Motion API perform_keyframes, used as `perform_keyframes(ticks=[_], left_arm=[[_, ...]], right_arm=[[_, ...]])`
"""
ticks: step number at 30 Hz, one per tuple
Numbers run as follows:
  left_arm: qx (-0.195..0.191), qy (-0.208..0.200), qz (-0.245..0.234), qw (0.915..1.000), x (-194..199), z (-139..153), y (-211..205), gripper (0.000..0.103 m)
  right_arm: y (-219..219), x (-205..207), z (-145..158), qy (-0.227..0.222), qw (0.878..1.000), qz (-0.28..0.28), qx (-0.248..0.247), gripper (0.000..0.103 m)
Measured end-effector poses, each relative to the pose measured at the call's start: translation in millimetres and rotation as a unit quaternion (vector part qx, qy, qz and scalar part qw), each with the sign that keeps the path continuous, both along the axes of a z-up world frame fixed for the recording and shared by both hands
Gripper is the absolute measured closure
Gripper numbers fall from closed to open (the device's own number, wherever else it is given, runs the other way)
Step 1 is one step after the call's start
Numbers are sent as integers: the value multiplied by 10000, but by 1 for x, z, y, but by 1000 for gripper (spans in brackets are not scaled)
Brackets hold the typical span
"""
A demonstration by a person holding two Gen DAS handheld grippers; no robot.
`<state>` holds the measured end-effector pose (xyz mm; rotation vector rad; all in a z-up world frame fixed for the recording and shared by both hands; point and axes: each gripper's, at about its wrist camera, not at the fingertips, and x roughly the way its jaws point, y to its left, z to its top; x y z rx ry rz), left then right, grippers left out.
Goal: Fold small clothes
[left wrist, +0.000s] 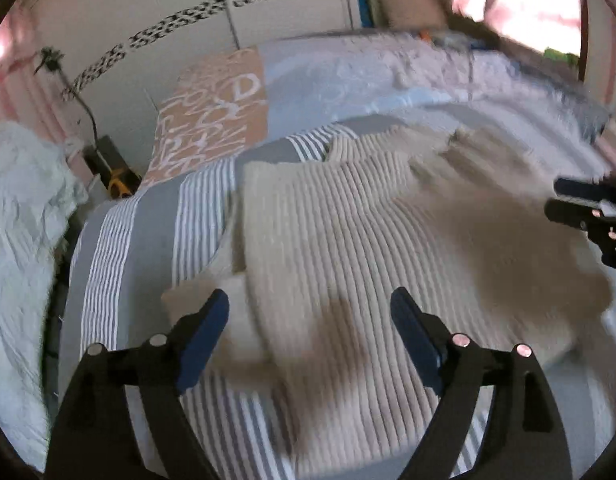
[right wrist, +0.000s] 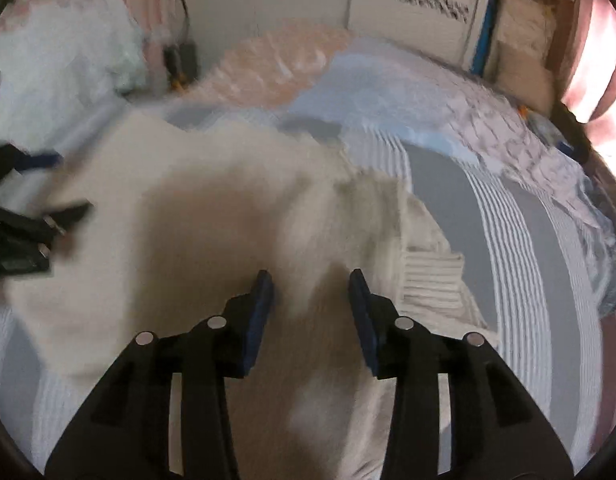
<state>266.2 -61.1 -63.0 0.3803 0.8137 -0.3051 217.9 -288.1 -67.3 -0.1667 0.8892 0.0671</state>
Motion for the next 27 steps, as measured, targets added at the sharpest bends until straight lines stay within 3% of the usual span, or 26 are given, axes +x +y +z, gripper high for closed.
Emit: perform_keyframes(ticks=[4, 6, 9, 13, 15, 17, 22, 27], left_arm=[[545, -49, 272, 9981, 41, -29, -7, 17], [88, 184, 367, 9991, 56, -38, 18, 10], [-381, 385, 518, 9972, 65, -38, 46, 9], [-280, 249, 602, 9975, 64, -40, 46, 6], [-173, 169, 651, 9976, 60, -37, 41, 6], [-114, 118, 715, 9973, 53, -29, 37, 6], [59, -139, 627, 9979, 29, -10, 24, 6], [13, -86, 542, 9985, 16, -5, 11, 6]], right_arm=[[-34, 4, -8, 47, 9996, -248, 98, 69], [-51, 4, -9, 41, 9987, -414, 278, 69], [-56, 3, -10, 54, 9980, -445, 435, 69], [-51, -1, -2, 3, 9980, -451, 445, 68], [-47, -11, 9, -106, 9970, -288, 706, 63], [-43, -21, 19, -222, 9962, -240, 809, 41], [-30, -42, 32, -445, 9966, -184, 665, 28], [-29, -59, 31, -543, 9967, -412, 448, 11]])
